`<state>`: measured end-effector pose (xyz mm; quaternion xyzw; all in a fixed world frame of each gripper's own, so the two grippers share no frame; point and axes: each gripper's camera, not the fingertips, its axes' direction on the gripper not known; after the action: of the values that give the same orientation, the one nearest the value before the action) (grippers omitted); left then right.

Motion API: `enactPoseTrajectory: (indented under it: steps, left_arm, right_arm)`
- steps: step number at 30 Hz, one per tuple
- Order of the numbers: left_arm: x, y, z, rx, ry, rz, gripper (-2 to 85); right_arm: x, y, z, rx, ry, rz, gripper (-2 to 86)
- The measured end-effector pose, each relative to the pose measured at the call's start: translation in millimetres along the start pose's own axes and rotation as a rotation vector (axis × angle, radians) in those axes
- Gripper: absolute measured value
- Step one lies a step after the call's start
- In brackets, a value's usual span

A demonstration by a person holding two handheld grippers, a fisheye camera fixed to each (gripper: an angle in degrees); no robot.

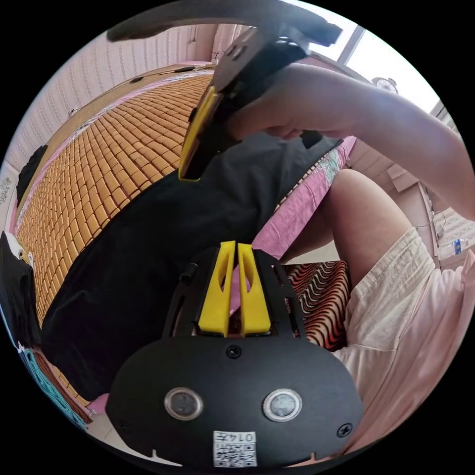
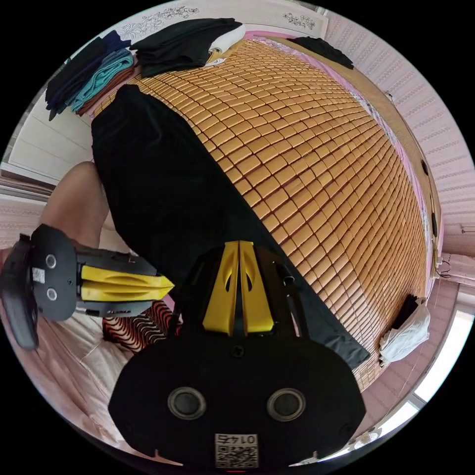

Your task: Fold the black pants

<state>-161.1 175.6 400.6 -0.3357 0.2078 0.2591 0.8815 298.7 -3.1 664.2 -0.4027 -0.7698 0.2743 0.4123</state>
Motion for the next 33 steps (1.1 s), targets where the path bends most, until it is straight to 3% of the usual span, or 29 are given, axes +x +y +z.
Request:
enactPoseTrajectory:
  steps: [7, 18, 21, 23, 27, 29, 33]
  left_arm:
    - [7.1, 11.8, 3.8, 0.012, -0.023, 0.054, -1.0]
    - [9.5, 24.3, 1.8, 0.026, -0.02, 0.08, -1.0]
    - [12.5, 28.7, -0.4, 0.043, -0.042, 0.082, -1.0]
    - [17.4, 34.0, -6.6, 0.069, -0.111, 0.065, -1.0]
    - [25.4, 46.6, -27.9, 0.133, -0.162, 0.083, -0.9]
    - [18.8, 51.3, -42.2, 0.172, -0.105, 0.035, -0.8]
    - [-4.2, 59.0, -62.1, 0.214, -0.048, -0.087, -0.8]
  right_arm:
    - [30.2, -26.3, 18.7, -0.132, -0.047, -0.026, -0.9]
    - [87.7, -24.5, 14.2, -0.146, -0.063, 0.002, -0.5]
    - [108.8, -14.4, 6.2, -0.127, -0.081, 0.024, -0.5]
    - [131.0, 13.0, -9.8, 0.009, -0.095, 0.055, -0.5]
    - [189.2, 115.3, -49.6, 0.327, -0.141, 0.345, -0.4]
    - [233.5, 211.7, -65.5, 0.451, -0.13, 0.612, -0.1]
    - [288.6, 368.6, -73.9, 0.512, 0.046, 1.062, 6.4]
